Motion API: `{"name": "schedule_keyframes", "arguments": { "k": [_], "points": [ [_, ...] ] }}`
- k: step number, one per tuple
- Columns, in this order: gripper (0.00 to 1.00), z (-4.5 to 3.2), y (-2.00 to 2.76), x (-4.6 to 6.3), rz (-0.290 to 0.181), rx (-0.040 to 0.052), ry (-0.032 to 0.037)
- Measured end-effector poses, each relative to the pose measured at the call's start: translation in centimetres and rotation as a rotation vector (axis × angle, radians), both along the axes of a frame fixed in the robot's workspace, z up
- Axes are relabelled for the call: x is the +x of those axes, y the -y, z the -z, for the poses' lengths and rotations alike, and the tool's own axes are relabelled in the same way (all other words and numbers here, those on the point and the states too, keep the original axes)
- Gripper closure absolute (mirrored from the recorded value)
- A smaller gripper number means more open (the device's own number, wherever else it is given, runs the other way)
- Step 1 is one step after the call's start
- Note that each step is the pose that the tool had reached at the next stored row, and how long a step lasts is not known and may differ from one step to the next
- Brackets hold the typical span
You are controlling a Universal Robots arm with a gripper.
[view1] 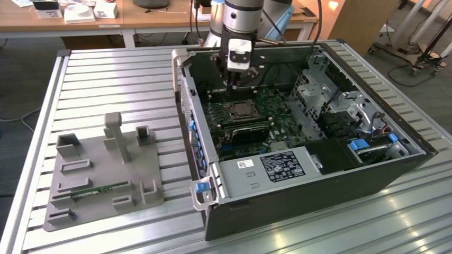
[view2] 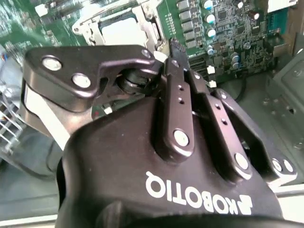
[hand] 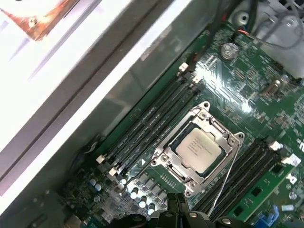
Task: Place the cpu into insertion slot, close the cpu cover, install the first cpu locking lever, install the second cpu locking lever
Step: 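Install the first cpu locking lever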
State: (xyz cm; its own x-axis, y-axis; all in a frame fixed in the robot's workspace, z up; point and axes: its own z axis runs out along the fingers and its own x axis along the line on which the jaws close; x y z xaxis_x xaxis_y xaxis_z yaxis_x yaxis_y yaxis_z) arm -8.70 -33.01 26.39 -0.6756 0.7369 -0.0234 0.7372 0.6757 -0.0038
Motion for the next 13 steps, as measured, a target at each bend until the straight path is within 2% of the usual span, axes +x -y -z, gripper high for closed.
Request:
{"name": "schedule_keyframes", "arguments": {
  "k": [5, 13],
  "points": [
    [0.90, 0.01, 0.01, -0.1, -0.077, 0.0000, 0.0000],
    [0.90, 0.02, 0.00, -1.6, -0.106, 0.0000, 0.0001]
  ]
}}
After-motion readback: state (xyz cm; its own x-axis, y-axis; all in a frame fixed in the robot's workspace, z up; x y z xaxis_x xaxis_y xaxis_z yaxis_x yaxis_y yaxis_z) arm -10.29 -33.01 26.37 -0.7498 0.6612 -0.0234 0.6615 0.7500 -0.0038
